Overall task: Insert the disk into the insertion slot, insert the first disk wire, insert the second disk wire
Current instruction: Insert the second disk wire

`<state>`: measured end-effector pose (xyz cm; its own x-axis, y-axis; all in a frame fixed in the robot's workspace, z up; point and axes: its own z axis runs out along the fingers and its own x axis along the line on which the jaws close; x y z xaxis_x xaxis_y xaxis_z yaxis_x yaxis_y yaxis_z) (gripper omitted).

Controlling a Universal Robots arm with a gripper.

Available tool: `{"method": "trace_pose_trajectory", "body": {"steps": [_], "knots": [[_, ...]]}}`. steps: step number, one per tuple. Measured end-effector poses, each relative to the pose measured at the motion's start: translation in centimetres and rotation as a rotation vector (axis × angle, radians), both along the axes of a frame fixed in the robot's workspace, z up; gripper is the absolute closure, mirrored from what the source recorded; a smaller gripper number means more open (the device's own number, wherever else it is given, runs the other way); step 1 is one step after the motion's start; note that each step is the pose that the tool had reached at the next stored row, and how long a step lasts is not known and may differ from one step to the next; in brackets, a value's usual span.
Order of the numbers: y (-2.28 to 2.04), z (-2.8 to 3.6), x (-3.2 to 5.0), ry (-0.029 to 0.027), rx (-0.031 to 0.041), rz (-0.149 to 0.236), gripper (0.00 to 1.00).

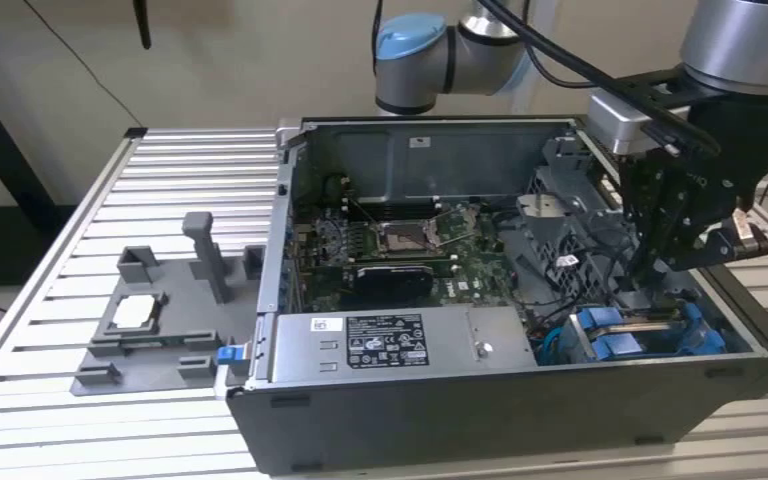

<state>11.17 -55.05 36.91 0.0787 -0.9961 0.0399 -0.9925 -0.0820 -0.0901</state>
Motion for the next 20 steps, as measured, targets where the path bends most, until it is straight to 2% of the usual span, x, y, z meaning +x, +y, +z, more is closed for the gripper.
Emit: {"method": "trace_pose_trajectory", "body": {"steps": [2,3,4,6,7,8,11,13,14,15,18,20], "knots": [[0.00,0.00,0.00,0.0000,0.0001,0.000,0.84],[0.00,0.00,0.02,0.0026,0.0002,0.000,0.84],[-0.01,0.00,0.05,0.0157,0.0000,0.000,0.84],[-0.01,-0.01,0.15,0.0511,0.0002,0.000,0.84],[-0.04,-0.01,0.23,0.0622,0.0014,0.000,0.84],[-0.12,-0.01,0.28,0.0623,0.0099,0.000,0.84],[-0.60,-0.05,0.37,0.0623,0.0491,0.002,0.84],[-0.94,-0.10,0.45,0.0623,0.0722,0.002,0.84],[-1.13,-0.11,0.52,0.0625,0.0802,0.002,0.84],[-1.32,-0.13,0.63,0.0655,0.0845,0.002,0.84],[-1.73,-0.14,0.95,0.0907,0.0883,0.002,0.84],[-1.93,-0.15,1.32,0.1039,0.0912,0.001,0.84]]}}
